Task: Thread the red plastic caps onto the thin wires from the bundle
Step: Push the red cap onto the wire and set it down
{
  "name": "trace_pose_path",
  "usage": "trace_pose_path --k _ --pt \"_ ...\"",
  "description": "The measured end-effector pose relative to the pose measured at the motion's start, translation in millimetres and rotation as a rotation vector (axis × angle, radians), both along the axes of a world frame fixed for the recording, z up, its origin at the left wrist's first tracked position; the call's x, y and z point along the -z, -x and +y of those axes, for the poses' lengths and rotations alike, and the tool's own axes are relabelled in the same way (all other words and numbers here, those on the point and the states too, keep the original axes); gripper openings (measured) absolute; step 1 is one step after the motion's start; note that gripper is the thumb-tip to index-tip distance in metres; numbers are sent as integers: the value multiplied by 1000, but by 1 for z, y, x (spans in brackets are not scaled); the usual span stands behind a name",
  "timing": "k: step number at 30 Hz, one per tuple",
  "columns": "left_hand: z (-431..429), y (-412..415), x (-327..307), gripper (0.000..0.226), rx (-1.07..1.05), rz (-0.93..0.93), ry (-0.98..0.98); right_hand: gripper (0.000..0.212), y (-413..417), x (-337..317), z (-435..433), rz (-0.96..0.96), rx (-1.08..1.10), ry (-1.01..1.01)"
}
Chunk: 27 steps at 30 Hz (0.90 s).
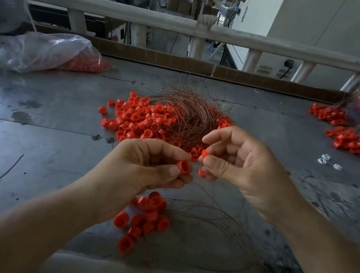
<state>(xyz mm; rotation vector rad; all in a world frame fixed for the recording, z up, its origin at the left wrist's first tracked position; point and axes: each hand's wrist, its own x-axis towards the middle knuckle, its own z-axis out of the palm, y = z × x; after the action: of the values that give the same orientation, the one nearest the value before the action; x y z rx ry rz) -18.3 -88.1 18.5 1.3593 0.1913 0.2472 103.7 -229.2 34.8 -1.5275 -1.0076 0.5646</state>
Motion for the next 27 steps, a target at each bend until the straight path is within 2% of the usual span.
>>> trace_pose_path --k 7,16,20,27 --pt "-1 1 0 24 -10 -11 -44 21 6 3 2 -49 -32 -56" --pt "-3 0 1 24 -38 -19 -44 19 13 11 3 -286 52 -74" --pt "-3 -1 2 19 -43 0 -65 29 15 14 4 -430 95 -65" --pt "-3 -2 4 21 -51 30 -102 23 16 13 3 -530 121 -35"
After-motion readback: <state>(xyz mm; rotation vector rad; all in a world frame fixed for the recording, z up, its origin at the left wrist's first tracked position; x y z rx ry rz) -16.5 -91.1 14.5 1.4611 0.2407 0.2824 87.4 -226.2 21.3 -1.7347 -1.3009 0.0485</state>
